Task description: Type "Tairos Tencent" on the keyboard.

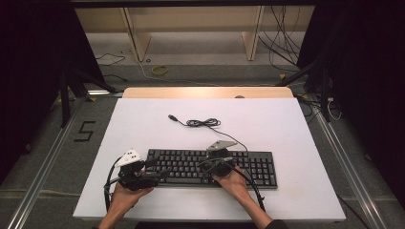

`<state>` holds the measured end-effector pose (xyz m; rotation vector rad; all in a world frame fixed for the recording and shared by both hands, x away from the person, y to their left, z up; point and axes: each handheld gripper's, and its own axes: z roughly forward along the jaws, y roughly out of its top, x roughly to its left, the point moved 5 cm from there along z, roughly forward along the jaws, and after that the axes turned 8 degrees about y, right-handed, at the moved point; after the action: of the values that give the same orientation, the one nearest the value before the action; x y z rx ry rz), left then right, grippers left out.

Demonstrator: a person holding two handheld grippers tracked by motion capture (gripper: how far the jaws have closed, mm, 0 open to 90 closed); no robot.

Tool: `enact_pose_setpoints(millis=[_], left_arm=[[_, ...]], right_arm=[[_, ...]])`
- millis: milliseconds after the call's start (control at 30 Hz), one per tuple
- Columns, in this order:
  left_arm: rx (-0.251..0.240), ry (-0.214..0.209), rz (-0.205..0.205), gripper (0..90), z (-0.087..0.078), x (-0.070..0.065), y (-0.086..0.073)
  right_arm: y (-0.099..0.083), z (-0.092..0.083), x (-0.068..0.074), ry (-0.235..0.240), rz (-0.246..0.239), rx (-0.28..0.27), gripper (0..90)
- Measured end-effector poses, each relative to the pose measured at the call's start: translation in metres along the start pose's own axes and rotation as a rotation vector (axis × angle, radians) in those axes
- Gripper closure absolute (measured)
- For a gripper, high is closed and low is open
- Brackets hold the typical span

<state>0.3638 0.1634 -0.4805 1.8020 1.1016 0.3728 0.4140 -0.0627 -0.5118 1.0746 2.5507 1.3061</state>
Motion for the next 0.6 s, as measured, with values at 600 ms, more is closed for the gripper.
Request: enact_pose_setpoints(millis=[600], left_arm=[[-0.001, 0.026, -0.013, 28.4, 0.001, 0.009, -0.001]], right_arm=[[0.001, -0.008, -0.001, 0.001, 0.032, -0.036, 86.3]])
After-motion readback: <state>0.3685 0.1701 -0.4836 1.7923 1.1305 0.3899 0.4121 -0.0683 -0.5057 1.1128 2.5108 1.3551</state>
